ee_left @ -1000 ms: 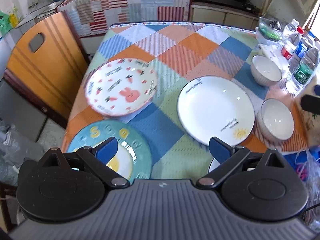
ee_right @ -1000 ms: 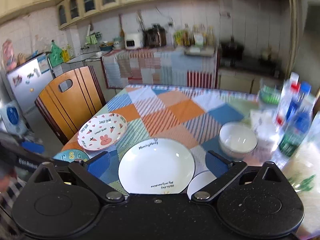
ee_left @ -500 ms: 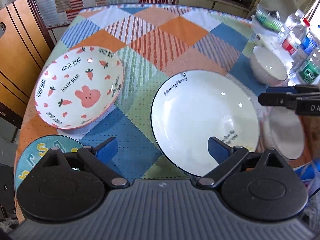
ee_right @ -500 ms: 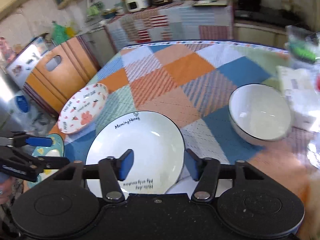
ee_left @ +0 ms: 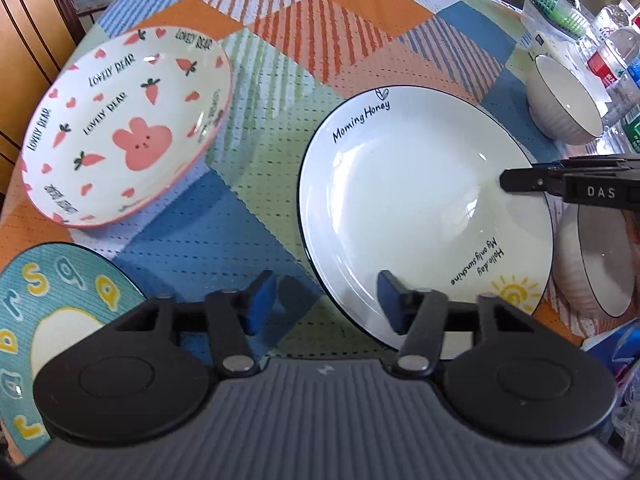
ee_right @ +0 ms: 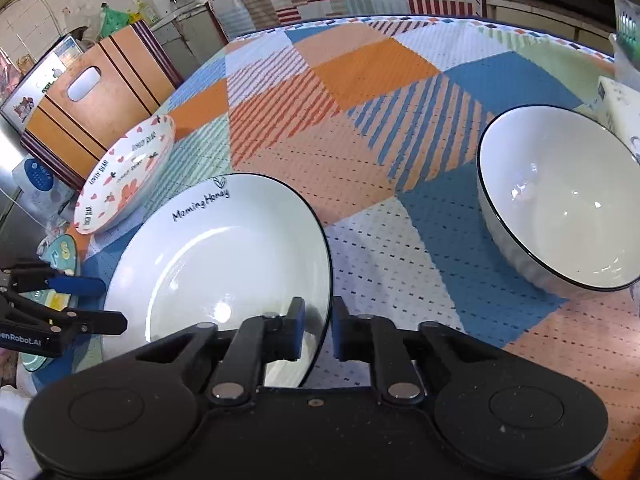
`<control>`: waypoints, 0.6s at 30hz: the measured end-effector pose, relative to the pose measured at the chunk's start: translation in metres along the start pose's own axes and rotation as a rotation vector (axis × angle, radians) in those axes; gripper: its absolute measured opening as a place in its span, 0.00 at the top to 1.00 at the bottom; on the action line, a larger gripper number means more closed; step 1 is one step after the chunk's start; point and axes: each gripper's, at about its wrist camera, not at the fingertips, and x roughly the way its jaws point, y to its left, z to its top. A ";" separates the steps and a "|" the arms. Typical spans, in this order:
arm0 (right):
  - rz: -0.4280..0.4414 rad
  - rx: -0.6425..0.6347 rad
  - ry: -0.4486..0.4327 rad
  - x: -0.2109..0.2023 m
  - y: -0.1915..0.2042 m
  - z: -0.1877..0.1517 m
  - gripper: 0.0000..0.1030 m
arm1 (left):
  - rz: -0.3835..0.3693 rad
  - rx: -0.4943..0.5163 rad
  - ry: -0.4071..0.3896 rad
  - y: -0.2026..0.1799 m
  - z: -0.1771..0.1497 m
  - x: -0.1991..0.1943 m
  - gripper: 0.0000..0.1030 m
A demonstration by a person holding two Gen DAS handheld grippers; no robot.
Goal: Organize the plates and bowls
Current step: 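Grasp the white Morning Honey plate rim with the left tool while the right tool grips its opposite rim, then lift the white plate with both tools, carry it beyond the bowls, set down and release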
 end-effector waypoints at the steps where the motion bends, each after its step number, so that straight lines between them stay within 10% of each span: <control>1: 0.011 0.007 0.003 0.000 -0.002 0.001 0.84 | -0.015 -0.006 0.002 0.001 -0.001 0.002 0.65; 4: 0.038 0.011 0.002 0.000 -0.007 0.000 0.85 | -0.073 -0.040 -0.007 0.003 -0.006 0.005 0.77; 18: 0.105 -0.004 0.023 0.000 -0.013 0.006 0.83 | -0.088 -0.081 -0.014 0.004 0.002 0.008 0.77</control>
